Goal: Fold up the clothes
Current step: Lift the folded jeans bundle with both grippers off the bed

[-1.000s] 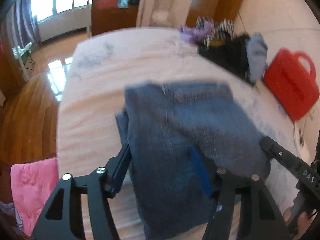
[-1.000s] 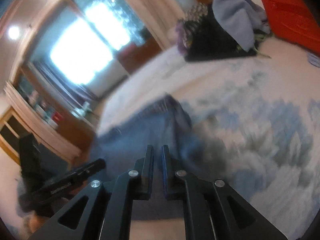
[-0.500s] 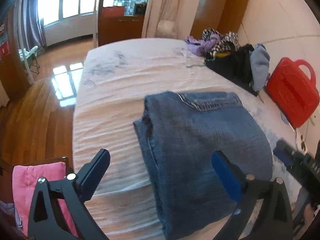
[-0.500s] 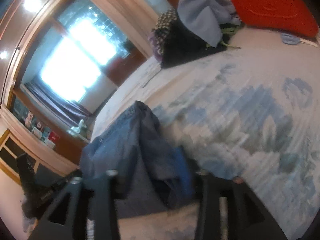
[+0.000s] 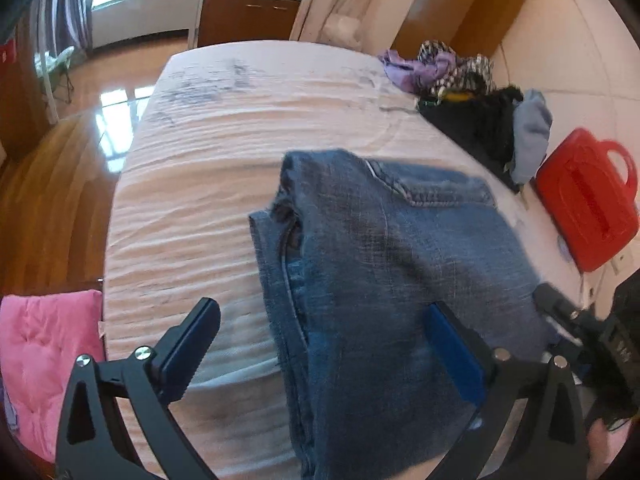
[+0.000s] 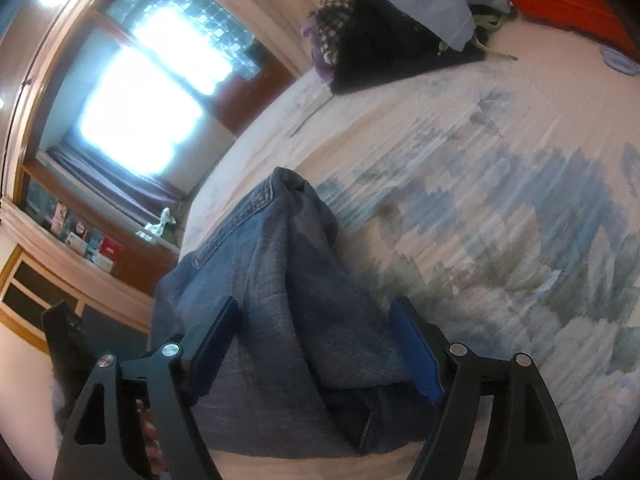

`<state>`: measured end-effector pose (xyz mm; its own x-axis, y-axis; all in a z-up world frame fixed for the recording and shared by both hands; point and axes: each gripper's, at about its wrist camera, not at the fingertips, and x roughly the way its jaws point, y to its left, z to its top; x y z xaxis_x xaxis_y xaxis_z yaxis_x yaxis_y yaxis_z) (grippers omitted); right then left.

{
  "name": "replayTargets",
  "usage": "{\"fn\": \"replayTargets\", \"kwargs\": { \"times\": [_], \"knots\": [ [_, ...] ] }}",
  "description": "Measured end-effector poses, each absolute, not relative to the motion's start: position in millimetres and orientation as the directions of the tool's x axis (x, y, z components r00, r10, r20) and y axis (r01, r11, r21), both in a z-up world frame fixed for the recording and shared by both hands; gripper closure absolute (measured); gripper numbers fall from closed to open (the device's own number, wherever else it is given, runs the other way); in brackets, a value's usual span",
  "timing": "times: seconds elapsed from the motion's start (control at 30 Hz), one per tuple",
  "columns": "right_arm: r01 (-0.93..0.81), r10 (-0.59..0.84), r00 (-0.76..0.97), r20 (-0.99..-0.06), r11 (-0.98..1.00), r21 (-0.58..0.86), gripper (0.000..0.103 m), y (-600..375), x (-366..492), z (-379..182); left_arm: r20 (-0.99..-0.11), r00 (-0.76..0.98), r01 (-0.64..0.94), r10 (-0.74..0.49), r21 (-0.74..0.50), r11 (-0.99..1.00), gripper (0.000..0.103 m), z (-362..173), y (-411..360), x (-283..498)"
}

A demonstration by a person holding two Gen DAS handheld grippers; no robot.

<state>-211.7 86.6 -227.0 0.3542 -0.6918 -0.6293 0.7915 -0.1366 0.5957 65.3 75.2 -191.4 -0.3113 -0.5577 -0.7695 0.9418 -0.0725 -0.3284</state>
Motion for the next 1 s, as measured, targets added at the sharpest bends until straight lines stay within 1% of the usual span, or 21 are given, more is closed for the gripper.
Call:
{"fn": "replayTargets", "kwargs": {
  "times": [0.07,0.23,0.33,0.43,0.57,0.63,0.77,0.9,1.0],
  "knots": [
    [0.794,-0.69,0.351,-0.633,-0.139,0.592,0.024,90,-212,-225,-0.766,-0.317,0.941,-0.559,-0.326,-0.089,0.0,-186,74,65],
    [0.797,-0.698,0.315,-0.643,-0.174,0.579,0.024,107,-214,-214,-0.797,-0.318,0.948,-0.513,-0.287,-0.14,0.0,-184,67,65],
    [0.784,-0.7,0.29,-0.652,-0.216,0.581,0.024,126,-212,-207,-0.809,-0.345,0.931,-0.476,-0.231,-0.283,0.0,-171,57,61],
    [0.763,-0.702,0.249,-0.667,-0.282,0.581,0.024,151,-205,-202,-0.804,-0.39,0.879,-0.449,-0.179,-0.443,0.0,-150,37,57],
    [0.706,-0.703,0.216,-0.677,-0.367,0.606,0.024,174,-194,-200,-0.832,-0.424,0.776,-0.359,-0.129,-0.618,0.0,-139,-2,40],
    [0.682,-0.706,0.178,-0.685,-0.413,0.604,0.024,181,-185,-197,-0.859,-0.423,0.698,-0.288,-0.106,-0.708,0.0,-143,-23,27],
    [0.618,-0.705,0.07,-0.706,-0.525,0.585,0.024,188,-163,-190,-0.873,-0.46,0.54,-0.161,-0.131,-0.831,0.0,-156,-58,7],
    [0.487,-0.691,-0.044,-0.722,-0.646,0.589,0.024,191,-141,-198,-0.881,-0.473,0.382,0.002,-0.207,-0.901,0.0,-169,-90,-10],
    [0.376,-0.673,-0.093,-0.734,-0.706,0.6,0.024,191,-119,-208,-0.892,-0.447,0.276,0.067,-0.209,-0.938,0.0,-178,-94,-15]
  ]
}}
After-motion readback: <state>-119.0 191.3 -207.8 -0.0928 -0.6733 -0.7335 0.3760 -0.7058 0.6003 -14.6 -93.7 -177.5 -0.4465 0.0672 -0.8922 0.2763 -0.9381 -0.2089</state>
